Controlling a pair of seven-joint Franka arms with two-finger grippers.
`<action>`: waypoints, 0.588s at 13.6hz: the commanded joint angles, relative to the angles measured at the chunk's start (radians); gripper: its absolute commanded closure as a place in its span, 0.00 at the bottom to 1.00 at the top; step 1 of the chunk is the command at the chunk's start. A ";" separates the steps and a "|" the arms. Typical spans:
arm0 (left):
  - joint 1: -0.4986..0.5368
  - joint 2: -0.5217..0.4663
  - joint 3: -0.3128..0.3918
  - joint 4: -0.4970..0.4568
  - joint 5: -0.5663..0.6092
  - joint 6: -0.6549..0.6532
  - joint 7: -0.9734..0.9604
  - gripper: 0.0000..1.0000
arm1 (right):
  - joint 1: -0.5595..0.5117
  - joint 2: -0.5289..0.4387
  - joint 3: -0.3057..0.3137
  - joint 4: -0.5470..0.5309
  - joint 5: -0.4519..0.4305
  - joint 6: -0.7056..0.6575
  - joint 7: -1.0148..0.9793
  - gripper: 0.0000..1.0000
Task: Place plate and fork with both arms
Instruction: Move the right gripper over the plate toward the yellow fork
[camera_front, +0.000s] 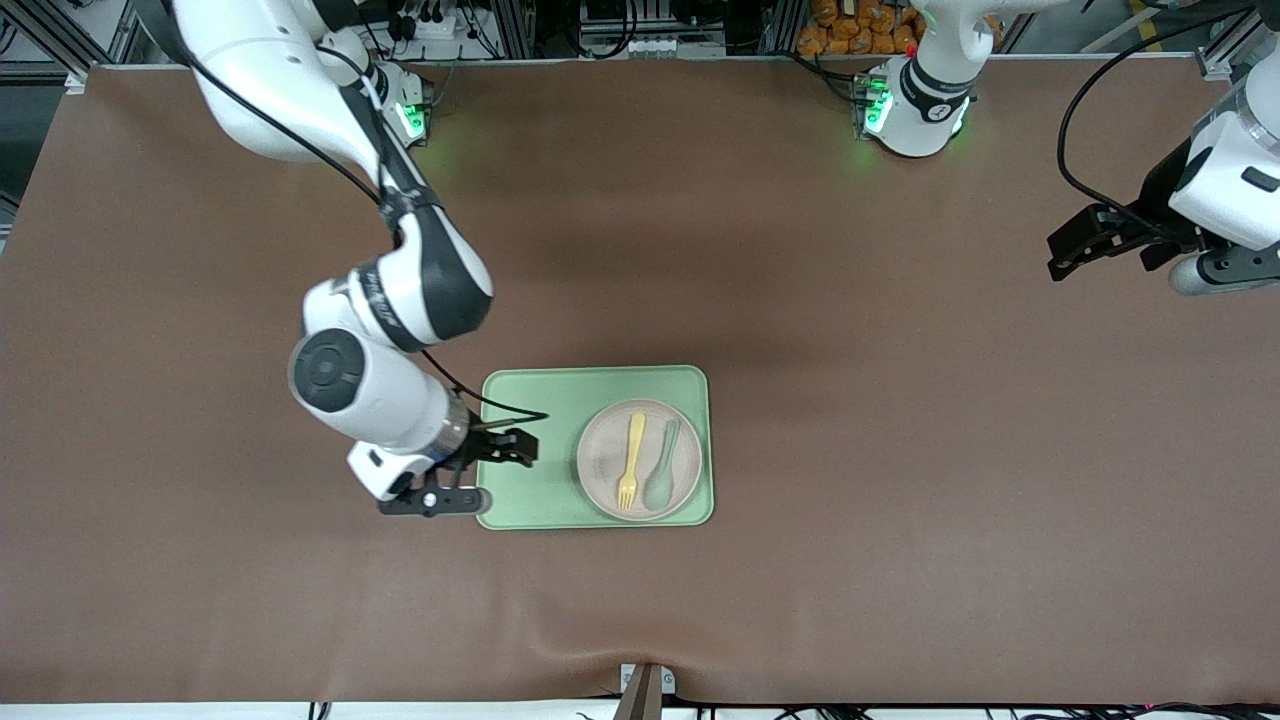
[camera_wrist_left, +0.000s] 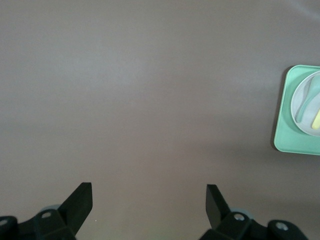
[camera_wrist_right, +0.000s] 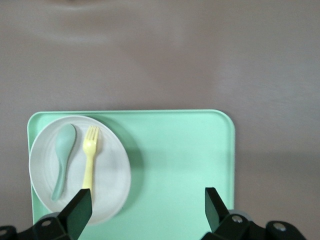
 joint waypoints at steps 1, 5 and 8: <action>0.008 -0.007 0.002 -0.022 -0.004 0.005 0.010 0.00 | 0.048 0.127 -0.013 0.107 0.010 0.058 0.058 0.00; 0.000 0.011 0.000 -0.016 -0.006 0.008 0.011 0.00 | 0.101 0.190 -0.019 0.154 0.006 0.069 0.149 0.00; 0.002 0.018 0.000 -0.018 -0.006 0.008 0.013 0.00 | 0.144 0.227 -0.025 0.152 0.003 0.125 0.153 0.00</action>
